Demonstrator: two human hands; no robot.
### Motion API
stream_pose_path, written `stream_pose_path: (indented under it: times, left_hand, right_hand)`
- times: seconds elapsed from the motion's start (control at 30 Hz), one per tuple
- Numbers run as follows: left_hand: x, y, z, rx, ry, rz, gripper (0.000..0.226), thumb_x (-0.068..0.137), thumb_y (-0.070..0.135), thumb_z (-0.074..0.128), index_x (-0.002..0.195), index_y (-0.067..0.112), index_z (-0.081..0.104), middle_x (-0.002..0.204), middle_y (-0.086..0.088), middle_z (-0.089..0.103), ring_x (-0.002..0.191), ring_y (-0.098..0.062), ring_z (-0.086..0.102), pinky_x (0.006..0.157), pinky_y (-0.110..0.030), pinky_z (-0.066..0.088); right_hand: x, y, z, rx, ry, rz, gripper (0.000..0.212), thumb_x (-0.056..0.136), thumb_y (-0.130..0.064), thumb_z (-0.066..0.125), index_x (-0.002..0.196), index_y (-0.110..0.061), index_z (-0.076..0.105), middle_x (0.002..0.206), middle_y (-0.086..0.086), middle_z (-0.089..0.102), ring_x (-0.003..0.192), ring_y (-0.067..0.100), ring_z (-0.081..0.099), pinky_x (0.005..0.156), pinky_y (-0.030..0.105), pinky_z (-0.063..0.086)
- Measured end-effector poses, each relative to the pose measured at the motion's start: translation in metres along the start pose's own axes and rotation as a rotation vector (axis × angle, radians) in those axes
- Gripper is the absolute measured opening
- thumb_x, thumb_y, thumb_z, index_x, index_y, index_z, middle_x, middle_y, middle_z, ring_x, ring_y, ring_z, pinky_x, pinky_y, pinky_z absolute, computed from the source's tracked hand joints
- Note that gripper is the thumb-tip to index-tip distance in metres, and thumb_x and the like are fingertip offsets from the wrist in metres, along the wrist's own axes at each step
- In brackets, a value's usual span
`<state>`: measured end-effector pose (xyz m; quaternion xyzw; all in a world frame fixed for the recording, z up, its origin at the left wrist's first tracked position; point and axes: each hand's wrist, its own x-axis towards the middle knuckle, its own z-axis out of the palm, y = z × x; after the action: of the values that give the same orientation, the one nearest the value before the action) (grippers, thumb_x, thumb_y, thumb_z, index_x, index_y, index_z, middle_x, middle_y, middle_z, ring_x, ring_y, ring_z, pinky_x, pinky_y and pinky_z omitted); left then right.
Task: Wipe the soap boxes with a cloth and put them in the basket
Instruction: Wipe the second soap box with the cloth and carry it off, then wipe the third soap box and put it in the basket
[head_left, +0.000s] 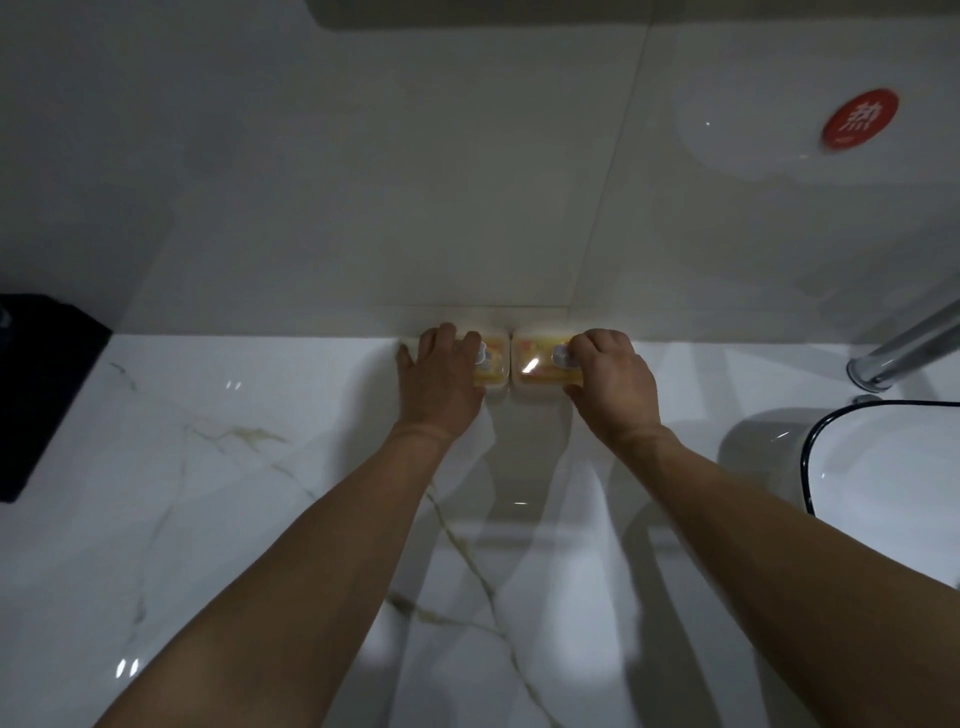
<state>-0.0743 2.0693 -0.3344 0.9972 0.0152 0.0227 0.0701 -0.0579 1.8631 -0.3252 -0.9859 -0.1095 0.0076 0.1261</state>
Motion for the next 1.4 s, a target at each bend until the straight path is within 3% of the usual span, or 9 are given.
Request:
stream_pose_path:
  times: [0.13,0.3,0.43,0.6,0.93,1.4]
  left_hand:
    - [0.004,0.006,-0.008,0.003,-0.028,-0.012,0.042,0.078,0.041,0.067,0.116,0.027,0.055,0.125,-0.002,0.048,0.124,-0.025,0.043,0.109,-0.052,0.029]
    - [0.002,0.018,-0.030,0.006,-0.006,0.026,0.046,0.084,0.047,0.057,0.126,0.027,0.055,0.133,-0.003,0.051,0.128,-0.025,0.043,0.109,-0.042,0.029]
    - [-0.012,0.039,-0.058,-0.049,-0.019,0.020,0.060,0.094,0.052,0.047,0.146,0.025,0.041,0.155,-0.005,0.035,0.144,-0.024,0.027,0.120,-0.042,0.013]
    - [-0.038,0.068,-0.100,-0.066,0.015,0.060,0.059,0.098,0.050,0.036,0.152,0.025,0.033,0.161,-0.004,0.028,0.150,-0.024,0.018,0.122,-0.048,0.006]
    - [-0.097,0.150,-0.173,-0.146,0.086,0.228,0.063,0.095,0.055,0.034,0.153,0.034,0.025,0.164,-0.003,0.017,0.152,-0.026,0.004,0.120,-0.057,-0.004]
    - [-0.229,0.343,-0.224,-0.361,0.073,0.550,0.059,0.096,0.055,0.040,0.151,0.035,0.030,0.163,0.000,0.020,0.152,-0.020,0.003,0.120,-0.052,-0.005]
  right_hand:
    - [-0.004,-0.002,-0.009,-0.042,-0.061,-0.004,0.041,0.085,-0.028,0.073,0.122,-0.016,0.059,0.128,0.004,0.057,0.123,0.026,0.047,0.090,0.037,0.045]
    - [-0.013,-0.005,-0.033,-0.053,-0.065,0.070,0.044,0.094,-0.038,0.059,0.134,-0.022,0.052,0.137,0.003,0.053,0.129,0.025,0.042,0.096,0.037,0.042]
    - [-0.032,-0.011,-0.059,-0.077,-0.057,0.106,0.051,0.101,-0.048,0.041,0.148,-0.027,0.040,0.151,0.004,0.043,0.142,0.025,0.032,0.108,0.039,0.035]
    - [-0.070,-0.020,-0.099,-0.058,-0.024,0.214,0.055,0.104,-0.049,0.029,0.155,-0.027,0.029,0.162,0.006,0.028,0.150,0.026,0.018,0.120,0.045,0.019]
    - [-0.193,0.005,-0.193,0.046,0.230,0.529,0.057,0.100,-0.052,0.037,0.153,-0.032,0.030,0.162,0.009,0.026,0.152,0.027,0.013,0.120,0.049,0.014]
    - [-0.406,0.090,-0.287,0.236,0.557,0.826,0.058,0.100,-0.046,0.047,0.152,-0.026,0.035,0.158,0.006,0.035,0.148,0.022,0.023,0.120,0.045,0.021]
